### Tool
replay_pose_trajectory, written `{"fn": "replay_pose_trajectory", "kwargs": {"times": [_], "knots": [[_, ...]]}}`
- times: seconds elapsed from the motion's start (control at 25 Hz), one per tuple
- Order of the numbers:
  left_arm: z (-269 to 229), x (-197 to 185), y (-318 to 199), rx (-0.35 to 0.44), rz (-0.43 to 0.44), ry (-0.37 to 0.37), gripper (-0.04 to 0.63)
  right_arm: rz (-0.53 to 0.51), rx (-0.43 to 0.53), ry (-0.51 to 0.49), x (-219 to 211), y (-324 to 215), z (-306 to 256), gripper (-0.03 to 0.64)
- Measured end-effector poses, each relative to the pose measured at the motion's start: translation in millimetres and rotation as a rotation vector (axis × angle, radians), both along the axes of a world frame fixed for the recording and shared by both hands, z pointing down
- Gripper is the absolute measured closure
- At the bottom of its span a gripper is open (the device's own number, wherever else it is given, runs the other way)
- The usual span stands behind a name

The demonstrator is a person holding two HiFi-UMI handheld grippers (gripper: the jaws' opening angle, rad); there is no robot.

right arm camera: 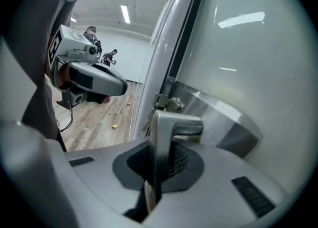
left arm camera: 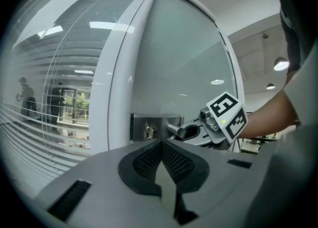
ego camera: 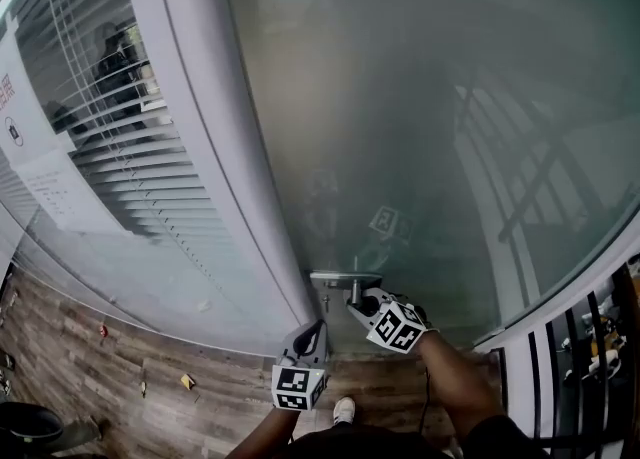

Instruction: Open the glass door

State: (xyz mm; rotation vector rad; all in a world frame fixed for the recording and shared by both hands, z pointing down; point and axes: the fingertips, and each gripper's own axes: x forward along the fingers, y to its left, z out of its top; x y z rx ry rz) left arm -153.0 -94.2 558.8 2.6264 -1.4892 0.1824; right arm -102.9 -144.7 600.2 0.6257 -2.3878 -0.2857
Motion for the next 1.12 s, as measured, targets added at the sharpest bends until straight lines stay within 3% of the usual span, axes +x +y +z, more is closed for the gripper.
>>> {"fn": "replay_pose_trajectory", "kwargs": {"times": [0.24, 0.56, 1.12], "knots": [[-2.0, 44.4, 11.2, 0.008, 0.026, 0.015, 0.594, 0.043, -0.009, -0.028, 36.6, 3.0, -1.4, 0.595], [-9.7, 23.4, -33.7, 0.017, 0.081, 0.028, 0.594, 0.084, -0.037, -0.014, 6.7, -61.7, 1.2, 0.595], [-13.7, 68.9, -65.8, 0.034, 0.174, 0.009, 0.594, 0.172, -0.051, 0.001, 34.8, -157.1, 9.6, 0.597]]}}
